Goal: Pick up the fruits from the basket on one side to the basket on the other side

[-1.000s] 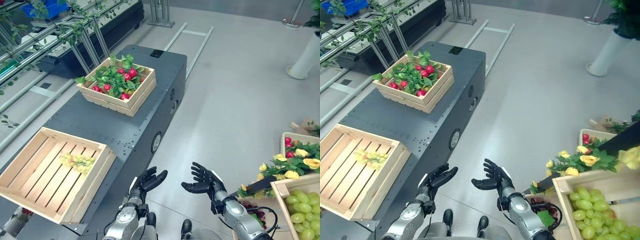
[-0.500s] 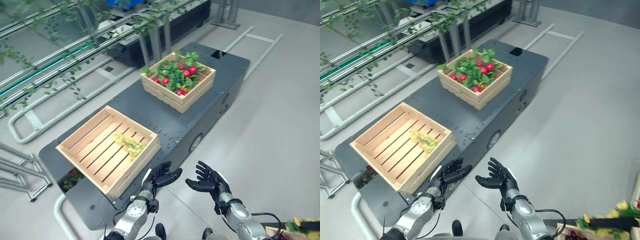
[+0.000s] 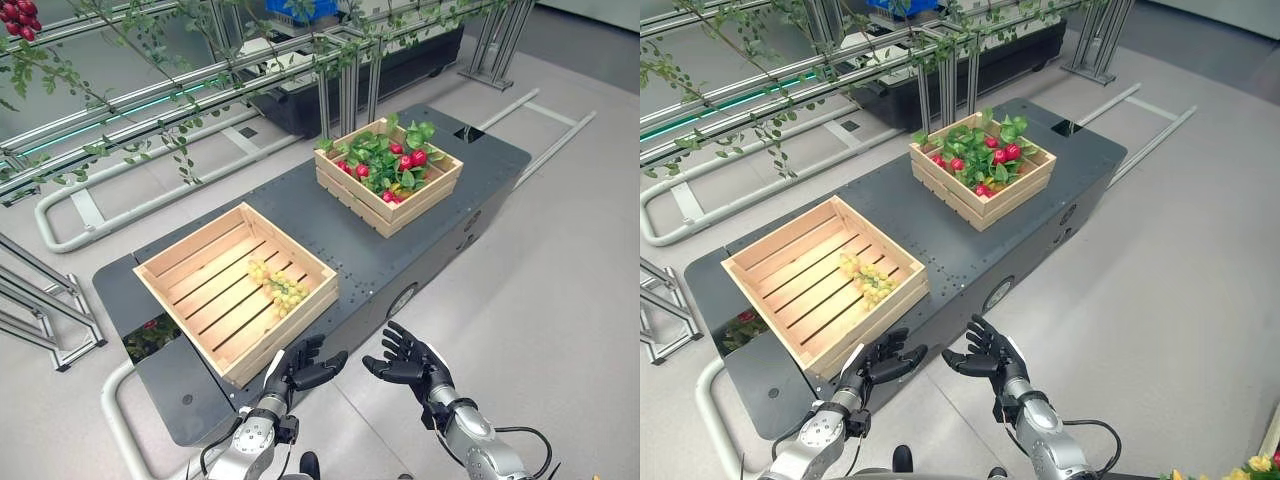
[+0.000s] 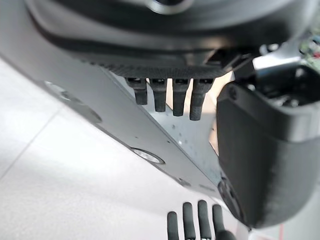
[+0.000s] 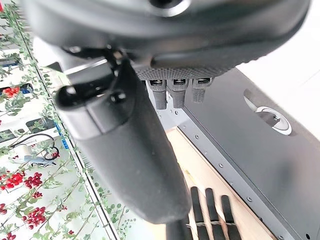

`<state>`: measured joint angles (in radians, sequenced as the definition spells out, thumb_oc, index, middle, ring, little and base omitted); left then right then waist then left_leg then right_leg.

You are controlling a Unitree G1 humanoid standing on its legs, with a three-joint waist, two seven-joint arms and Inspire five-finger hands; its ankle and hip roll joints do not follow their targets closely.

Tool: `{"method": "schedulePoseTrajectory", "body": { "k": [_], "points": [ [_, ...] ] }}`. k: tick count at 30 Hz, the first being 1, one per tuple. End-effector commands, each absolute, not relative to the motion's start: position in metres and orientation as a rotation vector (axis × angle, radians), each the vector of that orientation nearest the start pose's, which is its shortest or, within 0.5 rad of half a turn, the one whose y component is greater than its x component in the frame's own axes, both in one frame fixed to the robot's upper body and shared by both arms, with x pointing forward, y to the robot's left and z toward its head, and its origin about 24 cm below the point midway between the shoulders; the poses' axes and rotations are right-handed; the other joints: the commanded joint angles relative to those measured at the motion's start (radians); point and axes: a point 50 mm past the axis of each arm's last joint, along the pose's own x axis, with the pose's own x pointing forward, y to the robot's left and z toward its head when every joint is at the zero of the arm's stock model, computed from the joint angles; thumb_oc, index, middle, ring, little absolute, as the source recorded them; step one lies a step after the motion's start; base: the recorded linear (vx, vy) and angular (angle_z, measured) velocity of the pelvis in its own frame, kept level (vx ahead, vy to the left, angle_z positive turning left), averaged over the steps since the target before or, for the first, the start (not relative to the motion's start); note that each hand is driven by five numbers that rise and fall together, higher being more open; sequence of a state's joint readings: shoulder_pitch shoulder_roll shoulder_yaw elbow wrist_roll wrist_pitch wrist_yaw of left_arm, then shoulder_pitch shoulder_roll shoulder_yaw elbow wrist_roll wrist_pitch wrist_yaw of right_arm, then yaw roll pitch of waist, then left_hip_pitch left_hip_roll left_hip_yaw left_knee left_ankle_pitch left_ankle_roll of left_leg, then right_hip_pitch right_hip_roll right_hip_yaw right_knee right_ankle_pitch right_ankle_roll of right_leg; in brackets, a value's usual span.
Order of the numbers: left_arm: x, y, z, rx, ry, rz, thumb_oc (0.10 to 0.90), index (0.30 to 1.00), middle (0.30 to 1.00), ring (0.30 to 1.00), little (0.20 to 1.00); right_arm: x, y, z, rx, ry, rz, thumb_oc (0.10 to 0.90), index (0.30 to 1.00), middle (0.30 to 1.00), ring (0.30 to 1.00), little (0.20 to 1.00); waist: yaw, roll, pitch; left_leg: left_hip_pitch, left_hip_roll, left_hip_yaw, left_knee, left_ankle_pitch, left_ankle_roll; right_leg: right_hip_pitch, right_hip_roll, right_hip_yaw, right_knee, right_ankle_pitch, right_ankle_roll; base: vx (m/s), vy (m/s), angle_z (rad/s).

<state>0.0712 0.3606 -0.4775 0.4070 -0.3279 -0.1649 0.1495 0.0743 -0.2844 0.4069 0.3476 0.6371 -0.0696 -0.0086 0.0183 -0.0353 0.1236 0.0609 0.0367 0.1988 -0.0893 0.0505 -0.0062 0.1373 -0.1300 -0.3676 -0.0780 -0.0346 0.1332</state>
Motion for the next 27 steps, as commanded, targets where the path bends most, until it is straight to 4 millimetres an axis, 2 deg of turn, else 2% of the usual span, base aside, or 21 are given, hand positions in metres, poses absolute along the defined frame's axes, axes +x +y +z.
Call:
{"method": "schedulePoseTrajectory", "body": {
  "k": [1, 2, 4, 6, 8, 10, 11, 12, 13, 14, 15, 17, 19, 20, 22, 23, 24, 25, 26, 27],
  "points": [
    [0.229, 0.148, -0.019, 0.153, 0.127, -0.237, 0.800, 0.900, 0.900, 0.900, 0.900, 0.225, -0.129, -0.022, 0.409, 0.254, 0.199, 0.800, 0.900, 0.900, 0.900, 0.900, 0.023, 0.023, 0.023, 0.017, -0.014, 0.009, 0.002, -0.075, 0.046, -0.040, -0.018, 0.008, 0.084, 0.010, -0.052, 0.06, 0.226, -0.04],
    [0.230, 0.149, -0.016, 0.152, 0.118, -0.240, 0.800, 0.900, 0.900, 0.900, 0.900, 0.226, -0.130, -0.021, 0.428, 0.248, 0.187, 0.800, 0.900, 0.900, 0.900, 0.900, 0.026, 0.024, 0.028, 0.013, -0.021, 0.006, 0.002, -0.076, 0.054, -0.052, -0.026, 0.013, 0.126, 0.000, -0.052, 0.06, 0.256, -0.06],
    [0.233, 0.151, -0.012, 0.153, 0.099, -0.256, 0.800, 0.900, 0.900, 0.900, 0.900, 0.228, -0.132, -0.018, 0.446, 0.226, 0.162, 0.800, 0.900, 0.900, 0.900, 0.900, 0.026, 0.028, 0.044, 0.002, -0.041, 0.001, 0.002, -0.075, 0.078, -0.116, -0.060, 0.022, 0.309, 0.027, -0.042, 0.03, 0.271, -0.07],
    [0.234, 0.149, -0.008, 0.162, 0.076, -0.281, 0.800, 0.900, 0.900, 0.900, 0.900, 0.229, -0.134, -0.014, 0.454, 0.190, 0.142, 0.800, 0.900, 0.900, 0.900, 0.900, 0.018, 0.036, 0.072, -0.006, -0.058, -0.023, 0.002, -0.069, 0.094, -0.223, -0.088, 0.069, 0.531, 0.063, -0.037, 0.01, 0.208, -0.06],
    [0.234, 0.147, -0.007, 0.181, 0.083, -0.308, 0.800, 0.900, 0.900, 0.900, 0.900, 0.228, -0.141, -0.012, 0.468, 0.178, 0.112, 0.800, 0.900, 0.900, 0.900, 0.900, -0.003, 0.037, 0.104, 0.002, -0.071, -0.056, 0.002, -0.068, 0.097, -0.296, -0.078, 0.128, 0.625, 0.089, -0.036, 0.04, 0.052, 0.22],
    [0.235, 0.149, -0.007, 0.191, 0.096, -0.306, 0.800, 0.900, 0.900, 0.900, 0.900, 0.225, -0.144, -0.013, 0.483, 0.179, 0.107, 0.800, 0.900, 0.900, 0.900, 0.900, -0.033, 0.037, 0.117, 0.006, -0.065, -0.090, 0.002, -0.062, 0.090, -0.336, -0.009, 0.182, 0.511, 0.102, -0.053, 0.09, -0.153, 0.46],
    [0.235, 0.150, -0.007, 0.189, 0.098, -0.300, 0.800, 0.900, 0.900, 0.900, 0.900, 0.225, -0.144, -0.013, 0.487, 0.181, 0.112, 0.800, 0.900, 0.900, 0.900, 0.900, -0.039, 0.036, 0.118, 0.009, -0.063, -0.096, 0.002, -0.064, 0.087, -0.333, 0.003, 0.192, 0.459, 0.102, -0.055, 0.14, -0.216, 0.62],
    [0.238, 0.150, -0.005, 0.188, 0.092, -0.288, 0.800, 0.900, 0.900, 0.900, 0.900, 0.225, -0.144, -0.013, 0.493, 0.176, 0.118, 0.800, 0.900, 0.900, 0.900, 0.900, -0.044, 0.034, 0.116, 0.010, -0.058, -0.098, 0.002, -0.070, 0.082, -0.320, 0.015, 0.203, 0.337, 0.108, -0.057, 0.09, -0.151, 0.57],
    [0.239, 0.150, -0.005, 0.189, 0.092, -0.287, 0.800, 0.900, 0.900, 0.900, 0.900, 0.226, -0.144, -0.013, 0.494, 0.175, 0.120, 0.800, 0.900, 0.900, 0.900, 0.900, -0.044, 0.034, 0.115, 0.008, -0.056, -0.097, 0.002, -0.070, 0.082, -0.318, 0.017, 0.205, 0.315, 0.112, -0.057, 0.13, -0.281, 0.60],
    [0.243, 0.148, -0.003, 0.191, 0.082, -0.273, 0.800, 0.900, 0.900, 0.900, 0.900, 0.229, -0.142, -0.014, 0.489, 0.167, 0.127, 0.800, 0.900, 0.900, 0.900, 0.900, -0.049, 0.030, 0.114, 0.005, -0.057, -0.103, 0.002, -0.087, 0.079, -0.294, 0.029, 0.235, 0.149, 0.145, -0.047, 0.22, -0.403, 0.49],
    [0.244, 0.147, -0.008, 0.197, 0.110, -0.288, 0.800, 0.900, 0.900, 0.900, 0.900, 0.231, -0.146, -0.016, 0.484, 0.178, 0.067, 0.800, 0.900, 0.900, 0.900, 0.900, -0.060, 0.028, 0.110, 0.007, -0.060, -0.150, 0.002, -0.090, 0.086, -0.266, 0.055, 0.314, 0.125, 0.120, -0.054, 0.30, -0.491, 0.54],
    [0.242, 0.148, -0.012, 0.169, 0.145, -0.274, 0.800, 0.900, 0.900, 0.900, 0.900, 0.233, -0.146, -0.016, 0.485, 0.183, 0.055, 0.800, 0.900, 0.900, 0.900, 0.900, -0.056, 0.026, 0.104, 0.006, -0.053, -0.147, 0.006, -0.080, 0.082, -0.248, 0.055, 0.299, 0.138, 0.099, -0.057, 0.19, -0.277, 0.82],
    [0.235, 0.152, -0.015, 0.090, 0.179, -0.251, 0.800, 0.900, 0.900, 0.900, 0.900, 0.236, -0.148, -0.008, 0.472, 0.150, 0.090, 0.800, 0.900, 0.900, 0.900, 0.900, -0.044, 0.008, 0.110, -0.025, -0.033, -0.114, 0.112, -0.102, 0.066, -0.233, 0.044, 0.256, 0.156, 0.077, -0.070, 0.16, -0.282, 0.81],
    [0.232, 0.153, -0.017, 0.080, 0.177, -0.244, 0.800, 0.900, 0.900, 0.900, 0.900, 0.236, -0.150, -0.007, 0.457, 0.159, 0.079, 0.800, 0.900, 0.900, 0.900, 0.900, -0.039, -0.009, 0.121, -0.065, -0.014, -0.072, 0.237, -0.130, 0.048, -0.206, 0.034, 0.228, 0.152, 0.063, -0.087, 0.14, -0.268, 0.14],
    [0.233, 0.149, -0.017, 0.070, 0.175, -0.245, 0.800, 0.900, 0.900, 0.900, 0.900, 0.237, -0.154, -0.009, 0.439, 0.176, 0.043, 0.800, 0.900, 0.900, 0.900, 0.900, -0.035, -0.018, 0.140, -0.132, 0.006, -0.069, 0.372, -0.097, 0.024, -0.180, 0.038, 0.220, 0.149, 0.052, -0.109, 0.08, -0.176, 0.11],
    [0.235, 0.145, -0.016, 0.063, 0.163, -0.253, 0.800, 0.900, 0.900, 0.900, 0.900, 0.237, -0.161, -0.011, 0.430, 0.179, 0.014, 0.800, 0.900, 0.900, 0.900, 0.900, -0.027, -0.020, 0.165, -0.204, 0.022, -0.088, 0.455, -0.031, -0.005, -0.148, 0.044, 0.206, 0.140, 0.047, -0.128, 0.05, -0.083, 0.25],
    [0.235, 0.141, -0.015, 0.062, 0.150, -0.265, 0.800, 0.900, 0.900, 0.900, 0.900, 0.238, -0.164, -0.011, 0.428, 0.175, 0.008, 0.800, 0.900, 0.900, 0.900, 0.900, -0.024, -0.019, 0.176, -0.225, 0.024, -0.101, 0.446, -0.007, -0.015, -0.133, 0.046, 0.200, 0.132, 0.046, -0.132, 0.07, 0.000, 0.47],
    [0.235, 0.136, -0.013, 0.069, 0.129, -0.286, 0.800, 0.900, 0.900, 0.900, 0.900, 0.238, -0.166, -0.011, 0.420, 0.165, 0.007, 0.800, 0.900, 0.900, 0.900, 0.900, -0.021, -0.018, 0.182, -0.222, 0.026, -0.103, 0.369, 0.006, -0.022, -0.118, 0.043, 0.196, 0.118, 0.047, -0.128, 0.15, 0.136, 0.25],
    [0.236, 0.131, -0.011, 0.106, 0.093, -0.326, 0.800, 0.900, 0.900, 0.900, 0.900, 0.238, -0.173, -0.012, 0.397, 0.154, -0.014, 0.800, 0.900, 0.900, 0.900, 0.900, -0.026, -0.017, 0.182, -0.176, 0.029, -0.078, 0.235, -0.025, -0.006, -0.113, 0.030, 0.183, 0.096, 0.053, -0.116, 0.18, 0.189, 0.17],
    [0.238, 0.129, -0.007, 0.143, 0.065, -0.338, 0.800, 0.900, 0.900, 0.900, 0.900, 0.237, -0.177, -0.014, 0.389, 0.160, -0.043, 0.800, 0.900, 0.900, 0.900, 0.900, -0.028, -0.016, 0.178, -0.160, 0.018, -0.093, 0.208, -0.035, 0.003, -0.120, 0.020, 0.181, 0.090, 0.060, -0.108, 0.14, 0.170, -0.09]
  ]
}}
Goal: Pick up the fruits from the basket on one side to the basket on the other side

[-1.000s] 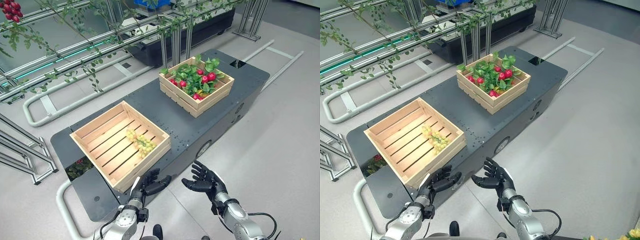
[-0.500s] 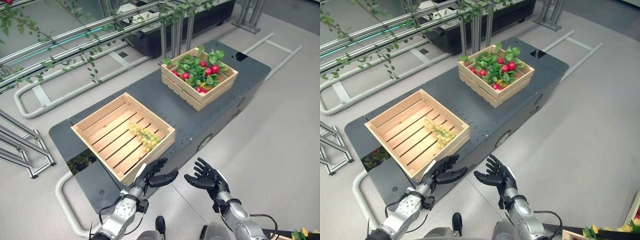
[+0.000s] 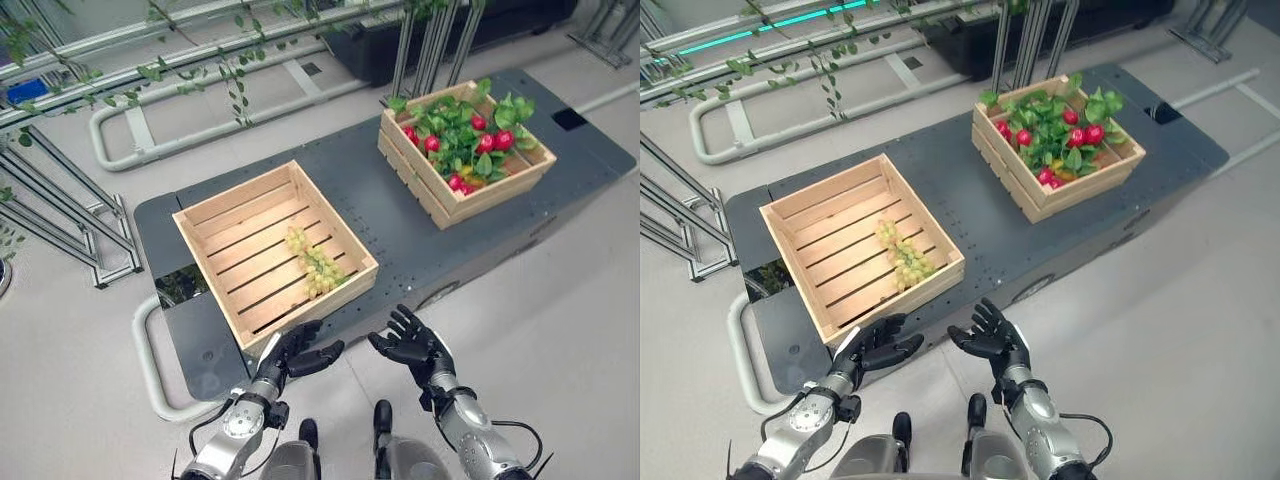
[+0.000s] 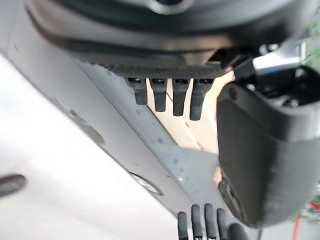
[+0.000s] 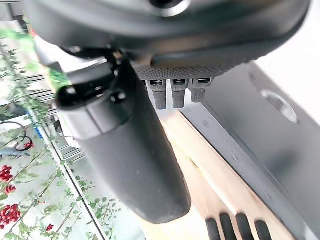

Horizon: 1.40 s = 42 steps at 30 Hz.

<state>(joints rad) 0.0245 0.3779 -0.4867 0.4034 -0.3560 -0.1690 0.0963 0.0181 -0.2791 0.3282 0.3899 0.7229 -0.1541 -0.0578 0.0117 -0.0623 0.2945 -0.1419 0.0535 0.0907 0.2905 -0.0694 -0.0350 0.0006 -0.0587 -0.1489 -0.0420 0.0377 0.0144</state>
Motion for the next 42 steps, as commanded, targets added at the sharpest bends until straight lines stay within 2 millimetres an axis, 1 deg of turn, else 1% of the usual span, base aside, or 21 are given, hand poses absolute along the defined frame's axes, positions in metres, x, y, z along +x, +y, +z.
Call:
{"method": "schedulePoseTrajectory", "body": {
  "k": [1, 2, 5, 6, 9, 11, 13, 15, 16, 19, 23, 24, 25, 27, 30, 31, 35, 36, 37, 38, 42],
  "points": [
    [0.239, 0.129, -0.005, 0.156, 0.051, -0.342, 0.800, 0.900, 0.900, 0.900, 0.900, 0.237, -0.178, -0.014, 0.388, 0.161, -0.047, 0.800, 0.900, 0.900, 0.900, 0.900, -0.021, 0.013, 0.006, 0.048, -0.002, 0.007, -0.192, 0.089, 0.032, 0.015, -0.051, -0.037, 0.053, -0.011, 0.014, 0.08, 0.122, -0.08],
    [0.241, 0.128, 0.001, 0.175, 0.012, -0.350, 0.800, 0.900, 0.900, 0.900, 0.900, 0.237, -0.181, -0.014, 0.393, 0.162, -0.065, 0.800, 0.900, 0.900, 0.900, 0.900, -0.022, 0.016, 0.004, 0.058, -0.008, -0.009, -0.229, 0.096, 0.034, 0.010, -0.052, -0.037, 0.050, -0.009, 0.019, 0.11, 0.116, -0.08],
    [0.253, 0.134, 0.040, 0.220, -0.153, -0.363, 0.800, 0.900, 0.900, 0.900, 0.900, 0.227, -0.184, -0.020, 0.407, 0.178, -0.077, 0.800, 0.900, 0.900, 0.900, 0.900, -0.025, 0.027, -0.017, 0.127, -0.020, -0.014, -0.359, 0.113, 0.045, 0.008, -0.053, -0.050, 0.023, 0.001, 0.045, 0.19, 0.114, -0.08],
    [0.256, 0.138, 0.059, 0.204, -0.224, -0.371, 0.800, 0.900, 0.900, 0.900, 0.900, 0.224, -0.184, -0.021, 0.406, 0.184, -0.075, 0.800, 0.900, 0.900, 0.900, 0.900, -0.022, 0.031, -0.021, 0.132, -0.023, -0.020, -0.378, 0.114, 0.047, 0.007, -0.055, -0.058, 0.010, 0.009, 0.053, 0.11, 0.052, -0.10],
    [0.256, 0.148, 0.097, 0.165, -0.388, -0.325, 0.800, 0.900, 0.900, 0.900, 0.900, 0.223, -0.182, -0.021, 0.399, 0.185, -0.078, 0.800, 0.900, 0.900, 0.900, 0.900, -0.014, 0.039, -0.025, 0.119, -0.029, -0.035, -0.378, 0.101, 0.052, 0.007, -0.057, -0.072, -0.013, 0.017, 0.057, 0.07, 0.037, -0.01],
    [0.257, 0.160, 0.126, 0.218, -0.551, -0.221, 0.800, 0.900, 0.900, 0.900, 0.900, 0.225, -0.182, -0.020, 0.388, 0.191, -0.090, 0.800, 0.900, 0.900, 0.900, 0.900, -0.011, 0.045, -0.026, 0.113, -0.032, -0.043, -0.378, 0.100, 0.052, 0.002, -0.056, -0.072, -0.020, 0.017, 0.054, 0.07, 0.031, 0.12],
    [0.260, 0.175, 0.147, 0.278, -0.650, -0.103, 0.800, 0.900, 0.900, 0.900, 0.900, 0.228, -0.182, -0.018, 0.378, 0.196, -0.096, 0.800, 0.900, 0.900, 0.900, 0.900, -0.013, 0.049, -0.022, 0.108, -0.033, -0.046, -0.378, 0.100, 0.051, -0.005, -0.055, -0.068, -0.019, 0.013, 0.051, 0.05, 0.036, 0.18],
    [0.264, 0.183, 0.154, 0.362, -0.695, -0.017, 0.800, 0.900, 0.900, 0.900, 0.900, 0.230, -0.183, -0.017, 0.370, 0.201, -0.094, 0.800, 0.900, 0.900, 0.900, 0.900, -0.015, 0.051, -0.018, 0.105, -0.032, -0.046, -0.378, 0.101, 0.049, -0.009, -0.055, -0.067, -0.016, 0.010, 0.049, 0.04, 0.035, 0.16],
    [0.267, 0.191, 0.163, 0.415, -0.736, 0.047, 0.800, 0.900, 0.900, 0.900, 0.900, 0.232, -0.183, -0.016, 0.359, 0.206, -0.093, 0.800, 0.900, 0.900, 0.900, 0.900, -0.018, 0.054, -0.015, 0.103, -0.031, -0.048, -0.378, 0.102, 0.047, -0.012, -0.056, -0.065, -0.012, 0.005, 0.048, 0.05, 0.038, 0.03],
    [0.279, 0.217, 0.185, 0.441, -0.769, 0.198, 0.800, 0.900, 0.900, 0.900, 0.900, 0.234, -0.188, -0.015, 0.316, 0.210, -0.084, 0.800, 0.900, 0.900, 0.900, 0.900, -0.033, 0.065, 0.001, 0.090, -0.030, -0.048, -0.378, 0.110, 0.045, -0.033, -0.056, -0.048, 0.008, -0.013, 0.042, 0.03, 0.087, 0.00],
    [0.285, 0.231, 0.192, 0.479, -0.769, 0.312, 0.800, 0.900, 0.900, 0.900, 0.900, 0.235, -0.194, -0.014, 0.286, 0.220, -0.080, 0.800, 0.900, 0.900, 0.900, 0.900, -0.043, 0.069, 0.019, 0.085, -0.028, -0.043, -0.378, 0.117, 0.040, -0.045, -0.054, -0.037, 0.018, -0.024, 0.035, 0.00, 0.073, -0.05],
    [0.289, 0.239, 0.192, 0.550, -0.756, 0.360, 0.800, 0.900, 0.900, 0.900, 0.900, 0.235, -0.196, -0.015, 0.273, 0.227, -0.073, 0.800, 0.900, 0.900, 0.900, 0.900, -0.047, 0.069, 0.027, 0.085, -0.027, -0.040, -0.375, 0.117, 0.038, -0.046, -0.052, -0.032, 0.022, -0.029, 0.032, 0.00, 0.065, -0.09],
    [0.294, 0.244, 0.191, 0.672, -0.740, 0.398, 0.800, 0.900, 0.900, 0.900, 0.900, 0.236, -0.198, -0.016, 0.265, 0.235, -0.064, 0.800, 0.900, 0.900, 0.900, 0.900, -0.050, 0.068, 0.034, 0.084, -0.026, -0.039, -0.371, 0.114, 0.037, -0.047, -0.051, -0.027, 0.024, -0.032, 0.031, -0.01, 0.059, -0.09],
    [0.302, 0.255, 0.189, 0.790, -0.700, 0.396, 0.800, 0.900, 0.900, 0.900, 0.900, 0.235, -0.200, -0.016, 0.256, 0.240, -0.052, 0.800, 0.900, 0.900, 0.900, 0.900, -0.057, 0.066, 0.039, 0.080, -0.025, -0.036, -0.370, 0.113, 0.036, -0.050, -0.049, -0.022, 0.025, -0.037, 0.031, -0.01, 0.031, -0.10],
    [0.309, 0.265, 0.183, 0.765, -0.588, 0.350, 0.800, 0.900, 0.900, 0.900, 0.900, 0.233, -0.202, -0.016, 0.241, 0.242, -0.035, 0.800, 0.900, 0.900, 0.900, 0.900, -0.064, 0.063, 0.048, 0.077, -0.023, -0.031, -0.378, 0.116, 0.034, -0.055, -0.045, -0.016, 0.021, -0.036, 0.034, -0.02, 0.022, -0.07],
    [0.311, 0.267, 0.177, 0.807, -0.566, 0.349, 0.800, 0.900, 0.900, 0.900, 0.900, 0.233, -0.202, -0.017, 0.237, 0.244, -0.029, 0.800, 0.900, 0.900, 0.900, 0.900, -0.067, 0.061, 0.053, 0.076, -0.023, -0.029, -0.378, 0.114, 0.034, -0.056, -0.043, -0.013, 0.019, -0.035, 0.036, -0.03, 0.026, -0.05],
    [0.318, 0.271, 0.170, 1.069, -0.539, 0.327, 0.800, 0.900, 0.900, 0.900, 0.900, 0.235, -0.202, -0.017, 0.224, 0.247, -0.001, 0.800, 0.900, 0.900, 0.900, 0.900, -0.075, 0.058, 0.065, 0.074, -0.024, -0.022, -0.378, 0.111, 0.034, -0.060, -0.041, -0.009, 0.013, -0.030, 0.039, -0.01, 0.015, -0.01],
    [0.321, 0.274, 0.174, 1.285, -0.550, 0.286, 0.800, 0.900, 0.900, 0.900, 0.900, 0.238, -0.204, -0.015, 0.212, 0.246, 0.017, 0.800, 0.900, 0.900, 0.900, 0.900, -0.081, 0.058, 0.071, 0.072, -0.024, -0.018, -0.378, 0.111, 0.033, -0.065, -0.041, -0.008, 0.015, -0.029, 0.041, -0.02, 0.036, -0.02],
    [0.323, 0.275, 0.176, 1.369, -0.542, 0.263, 0.800, 0.900, 0.900, 0.900, 0.900, 0.239, -0.205, -0.015, 0.207, 0.247, 0.024, 0.800, 0.900, 0.900, 0.900, 0.900, -0.082, 0.058, 0.073, 0.071, -0.024, -0.016, -0.378, 0.112, 0.032, -0.067, -0.042, -0.007, 0.016, -0.028, 0.042, -0.03, 0.078, -0.04],
    [0.326, 0.276, 0.183, 1.519, -0.539, 0.224, 0.800, 0.900, 0.900, 0.900, 0.900, 0.242, -0.207, -0.013, 0.187, 0.249, 0.041, 0.800, 0.900, 0.900, 0.900, 0.900, -0.086, 0.060, 0.080, 0.066, -0.024, -0.010, -0.378, 0.114, 0.030, -0.074, -0.042, -0.006, 0.017, -0.025, 0.045, -0.02, 0.076, -0.04],
    [0.336, 0.274, 0.194, 1.764, -0.573, 0.181, 0.800, 0.900, 0.900, 0.900, 0.900, 0.249, -0.210, -0.008, 0.141, 0.251, 0.066, 0.800, 0.900, 0.900, 0.900, 0.900, -0.100, 0.067, 0.100, 0.059, -0.025, 0.008, -0.375, 0.117, 0.026, -0.089, -0.043, -0.002, 0.027, -0.024, 0.045, -0.02, 0.093, -0.05]
  ]
}}
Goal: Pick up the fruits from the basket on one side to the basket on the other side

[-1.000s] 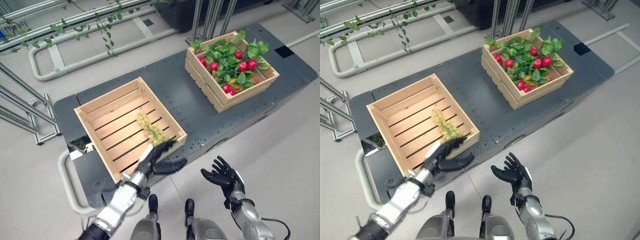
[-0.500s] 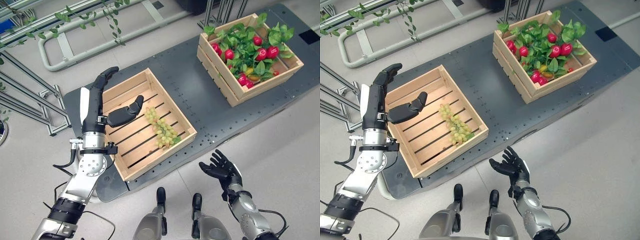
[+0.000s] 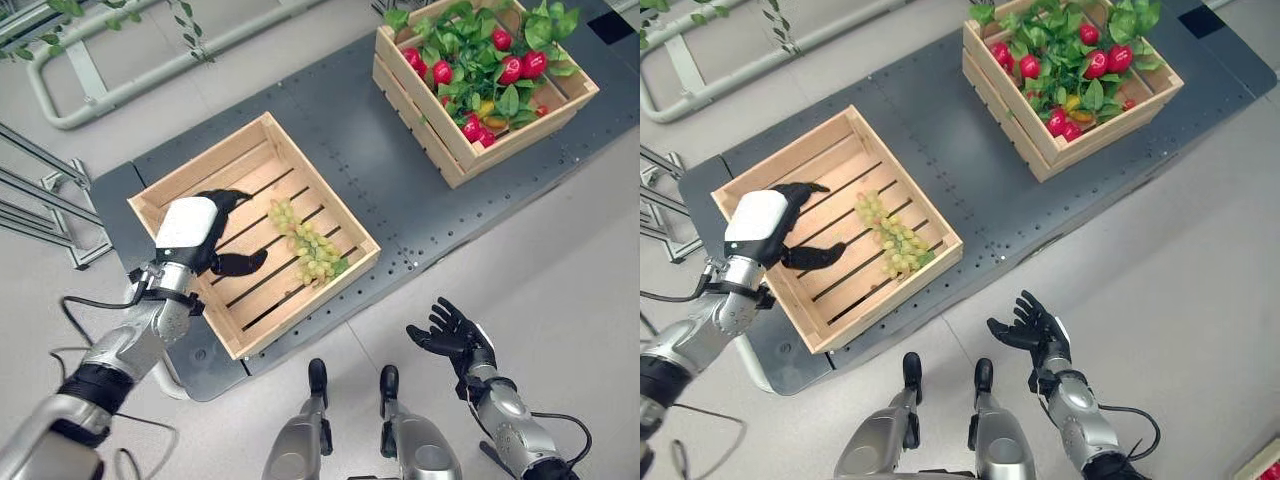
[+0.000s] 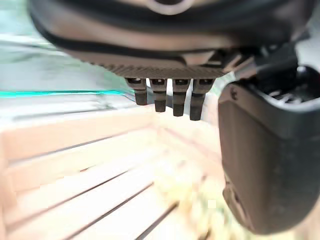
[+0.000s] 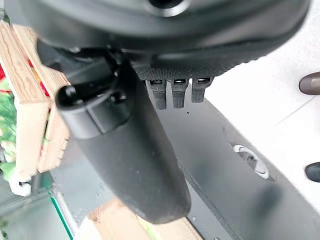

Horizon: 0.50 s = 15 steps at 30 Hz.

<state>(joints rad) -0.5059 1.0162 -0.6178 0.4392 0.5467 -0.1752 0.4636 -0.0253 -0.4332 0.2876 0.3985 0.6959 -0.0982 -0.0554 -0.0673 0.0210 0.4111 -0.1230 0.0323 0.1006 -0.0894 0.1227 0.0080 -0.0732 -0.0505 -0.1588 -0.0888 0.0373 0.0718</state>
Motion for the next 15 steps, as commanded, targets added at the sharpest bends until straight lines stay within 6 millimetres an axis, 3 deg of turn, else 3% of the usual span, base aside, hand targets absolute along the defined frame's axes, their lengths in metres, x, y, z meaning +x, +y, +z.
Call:
{"method": "schedulePoseTrajectory", "body": {
  "k": [1, 8, 15],
  "points": [
    [0.337, 0.273, 0.196, 1.793, -0.587, 0.182, 0.800, 0.900, 0.900, 0.900, 0.900, 0.251, -0.211, -0.007, 0.134, 0.250, 0.069, 0.800, 0.900, 0.900, 0.900, 0.900, -0.024, -0.016, -0.012, 0.037, -0.003, 0.001, 0.009, -0.077, -0.018, -0.019, -0.053, 0.007, 0.077, -0.025, -0.012, -0.03, 0.101, -0.04],
    [0.349, 0.270, 0.226, 1.956, -0.755, 0.337, 0.800, 0.900, 0.900, 0.900, 0.900, 0.261, -0.212, -0.002, 0.111, 0.242, 0.079, 0.800, 0.900, 0.900, 0.900, 0.900, -0.030, -0.028, 0.033, -0.008, -0.003, 0.014, 0.045, -0.083, -0.020, -0.071, -0.055, 0.008, 0.127, -0.039, -0.016, -0.04, 0.074, -0.02],
    [0.357, 0.262, 0.247, 2.062, -0.859, 0.376, 0.800, 0.900, 0.900, 0.900, 0.900, 0.272, -0.208, 0.008, 0.112, 0.198, 0.089, 0.800, 0.900, 0.900, 0.900, 0.900, -0.020, -0.069, 0.085, -0.070, -0.001, 0.023, 0.079, -0.088, -0.019, -0.145, -0.047, 0.003, 0.168, -0.035, -0.013, -0.06, 0.033, -0.01]
  ]
}}
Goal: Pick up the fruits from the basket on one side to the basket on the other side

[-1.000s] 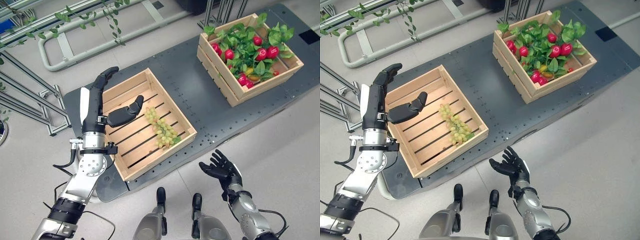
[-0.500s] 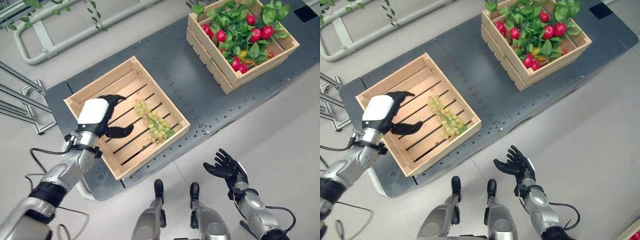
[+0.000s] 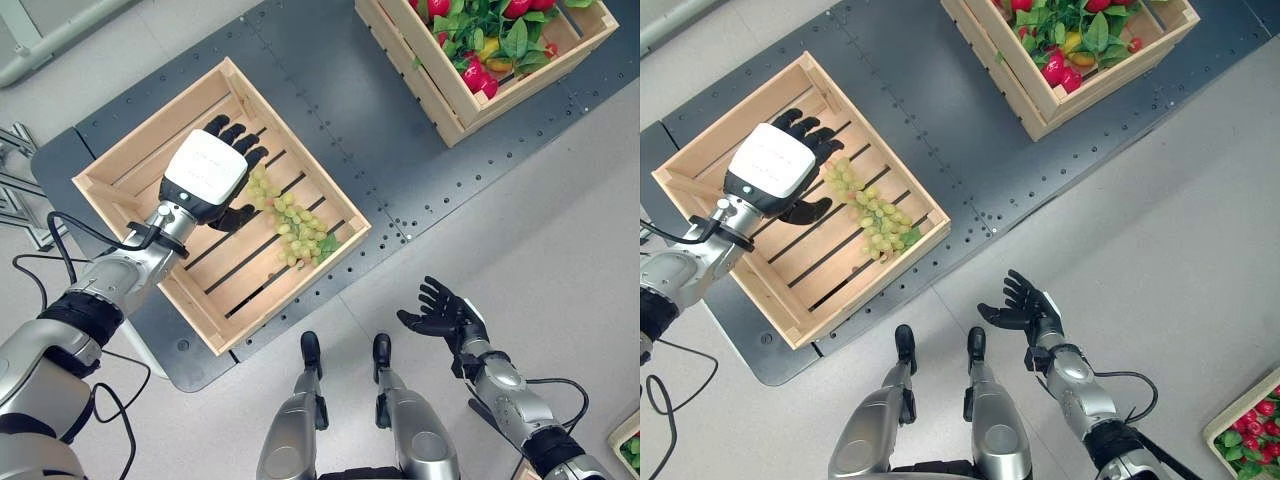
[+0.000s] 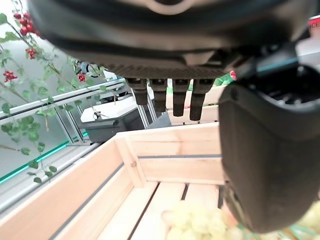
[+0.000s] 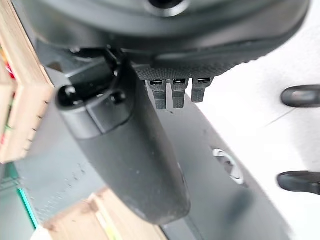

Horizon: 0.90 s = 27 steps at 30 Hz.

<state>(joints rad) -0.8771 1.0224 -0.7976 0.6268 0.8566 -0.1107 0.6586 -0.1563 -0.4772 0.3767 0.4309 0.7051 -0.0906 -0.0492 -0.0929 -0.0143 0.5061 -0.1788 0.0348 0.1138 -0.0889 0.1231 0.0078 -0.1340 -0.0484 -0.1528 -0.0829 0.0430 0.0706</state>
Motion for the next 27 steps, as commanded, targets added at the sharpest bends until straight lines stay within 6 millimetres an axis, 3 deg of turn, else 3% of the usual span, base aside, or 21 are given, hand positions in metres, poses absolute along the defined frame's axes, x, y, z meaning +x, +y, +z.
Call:
{"method": "schedulePoseTrajectory", "body": {
  "k": [1, 8, 18, 27],
  "points": [
    [0.357, 0.260, 0.248, 2.080, -0.865, 0.361, 0.800, 0.900, 0.900, 0.900, 0.900, 0.275, -0.207, 0.011, 0.113, 0.192, 0.093, 0.800, 0.900, 0.900, 0.900, 0.900, 0.006, -0.038, -0.004, -0.023, -0.004, 0.011, 0.085, -0.089, -0.019, -0.092, -0.049, -0.004, 0.168, -0.041, -0.012, -0.07, 0.017, 0.00],
    [0.367, 0.249, 0.262, 2.171, -0.862, 0.287, 0.800, 0.900, 0.900, 0.900, 0.900, 0.292, -0.202, 0.027, 0.109, 0.155, 0.106, 0.800, 0.900, 0.900, 0.900, 0.900, 0.007, -0.049, 0.014, -0.138, -0.008, 0.019, 0.193, -0.110, -0.014, -0.213, -0.051, -0.022, 0.291, -0.072, -0.019, -0.07, 0.020, 0.00],
    [0.372, 0.228, 0.266, 2.242, -0.930, 0.164, 0.800, 0.900, 0.900, 0.900, 0.900, 0.296, -0.201, 0.029, 0.137, 0.134, 0.087, 0.800, 0.900, 0.900, 0.900, 0.900, 0.004, -0.043, 0.014, -0.294, -0.006, 0.033, 0.352, -0.166, 0.006, -0.379, -0.057, -0.023, 0.476, -0.130, -0.030, -0.03, 0.000, 0.12],
    [0.369, 0.214, 0.274, 2.218, -1.119, 0.128, 0.800, 0.900, 0.900, 0.900, 0.900, 0.301, -0.202, 0.035, 0.140, 0.121, 0.077, 0.800, 0.900, 0.900, 0.900, 0.900, -0.004, -0.045, 0.014, -0.408, 0.010, 0.049, 0.478, -0.214, 0.018, -0.490, -0.071, -0.023, 0.587, -0.155, -0.036, 0.00, 0.001, 0.02]
  ]
}}
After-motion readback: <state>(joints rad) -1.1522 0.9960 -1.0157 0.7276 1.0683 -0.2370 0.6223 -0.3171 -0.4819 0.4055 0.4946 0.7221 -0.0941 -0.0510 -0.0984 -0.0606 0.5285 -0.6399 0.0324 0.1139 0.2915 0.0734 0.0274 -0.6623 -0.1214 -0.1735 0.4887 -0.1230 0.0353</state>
